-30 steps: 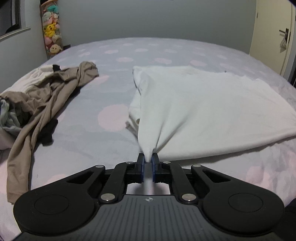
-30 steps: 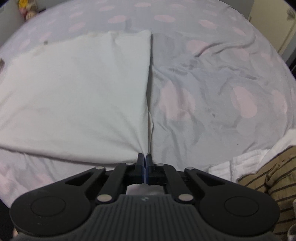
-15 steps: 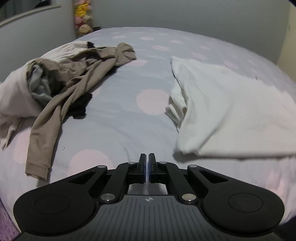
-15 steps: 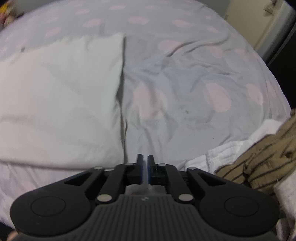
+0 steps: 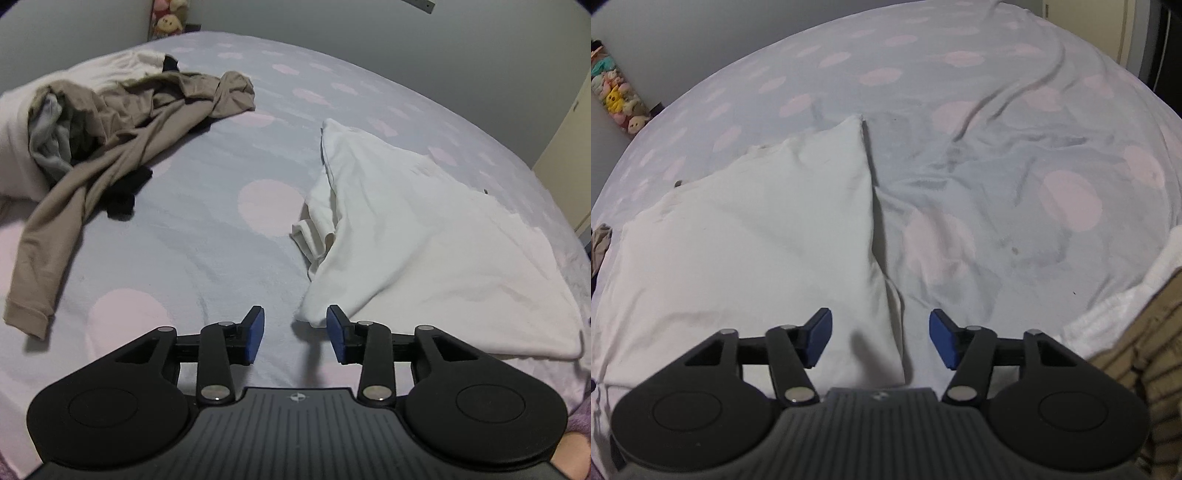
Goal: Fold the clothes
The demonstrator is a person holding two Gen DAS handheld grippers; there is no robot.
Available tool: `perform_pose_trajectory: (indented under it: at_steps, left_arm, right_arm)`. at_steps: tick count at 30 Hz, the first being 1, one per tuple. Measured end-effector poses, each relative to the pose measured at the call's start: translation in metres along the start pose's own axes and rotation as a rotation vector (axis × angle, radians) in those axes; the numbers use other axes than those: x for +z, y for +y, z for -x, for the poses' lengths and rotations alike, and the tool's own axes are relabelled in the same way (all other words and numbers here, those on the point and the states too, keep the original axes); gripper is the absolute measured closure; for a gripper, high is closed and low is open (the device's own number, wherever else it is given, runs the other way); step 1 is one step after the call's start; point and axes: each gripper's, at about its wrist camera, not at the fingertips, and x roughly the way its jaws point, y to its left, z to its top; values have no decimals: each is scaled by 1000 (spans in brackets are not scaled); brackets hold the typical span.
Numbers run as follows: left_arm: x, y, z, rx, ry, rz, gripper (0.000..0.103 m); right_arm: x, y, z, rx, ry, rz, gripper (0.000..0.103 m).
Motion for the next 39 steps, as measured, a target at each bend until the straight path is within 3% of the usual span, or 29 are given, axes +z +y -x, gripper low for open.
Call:
perform_pose_trajectory:
  at_steps: [5,8,13,19,22,23,25,28,39]
  left_arm:
    - [-4,7,-6,-39,15,110,68]
    - [0,4,-13,-71,26,128,68]
    - [4,6,-26,-72,53,177,66]
    - [6,1,-34,-55,71,156,66]
    - [7,-7,-36,-31,70,126,66]
    - [6,-10,-37,-19,68,111,67]
    - [6,-17,-38,6,63,82,74]
    - [6,-25,-37,12,51,55,95]
    - [30,-35,-3,-8,56,25,98]
  right_arm:
    - [0,-23,-17,43,34,-168,48]
    - [0,-35,-23,71,53,-255,48]
    - [0,-34,-29,82,80,-265,48]
    - [3,-35,-41,87,136,-287,47]
    - [7,-27,-49,79,177,-238,47]
    - [8,-23,-51,82,190,-215,50]
    - [9,-17,-55,90,215,-175,70]
    - [10,-14,-56,103,212,-163,92]
    - [33,-6,0,125,101,-123,96]
